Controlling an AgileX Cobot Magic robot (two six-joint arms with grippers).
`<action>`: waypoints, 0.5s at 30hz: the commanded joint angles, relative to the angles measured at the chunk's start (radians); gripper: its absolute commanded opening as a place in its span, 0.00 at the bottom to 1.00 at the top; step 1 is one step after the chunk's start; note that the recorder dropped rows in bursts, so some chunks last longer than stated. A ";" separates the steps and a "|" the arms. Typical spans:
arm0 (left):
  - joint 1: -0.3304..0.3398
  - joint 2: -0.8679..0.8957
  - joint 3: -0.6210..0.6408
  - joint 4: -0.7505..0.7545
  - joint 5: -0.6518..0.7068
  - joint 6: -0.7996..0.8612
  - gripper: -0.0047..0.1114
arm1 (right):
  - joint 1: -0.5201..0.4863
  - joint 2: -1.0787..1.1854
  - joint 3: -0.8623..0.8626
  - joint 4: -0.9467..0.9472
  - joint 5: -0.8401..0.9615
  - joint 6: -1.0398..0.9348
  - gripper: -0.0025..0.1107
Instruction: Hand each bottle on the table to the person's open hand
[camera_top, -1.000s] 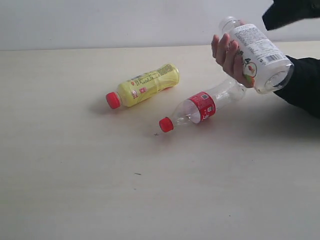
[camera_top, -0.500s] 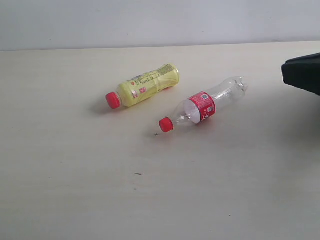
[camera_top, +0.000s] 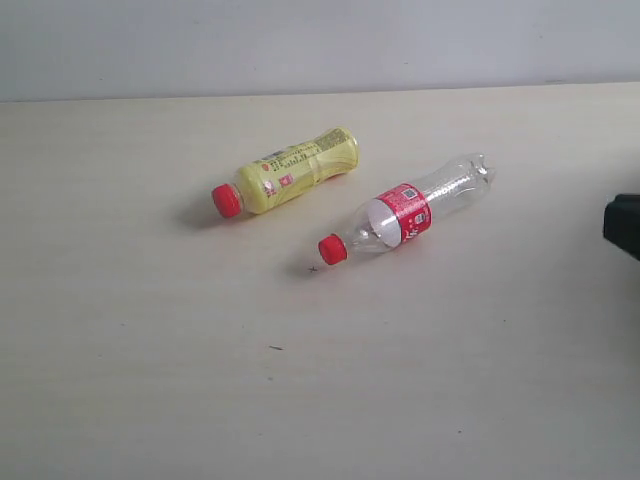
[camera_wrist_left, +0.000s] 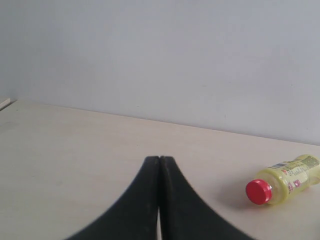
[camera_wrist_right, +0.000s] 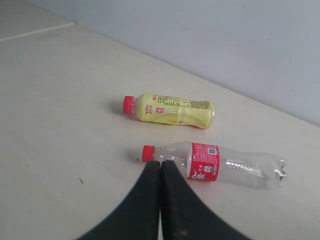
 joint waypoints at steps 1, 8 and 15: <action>-0.005 -0.006 0.004 0.004 -0.001 0.002 0.04 | 0.048 -0.108 0.071 0.065 -0.121 0.008 0.02; -0.005 -0.006 0.004 0.004 -0.001 0.002 0.04 | 0.053 -0.312 0.153 0.076 -0.220 0.005 0.02; -0.005 -0.006 0.004 0.004 -0.001 0.002 0.04 | 0.053 -0.318 0.245 0.083 -0.288 0.005 0.02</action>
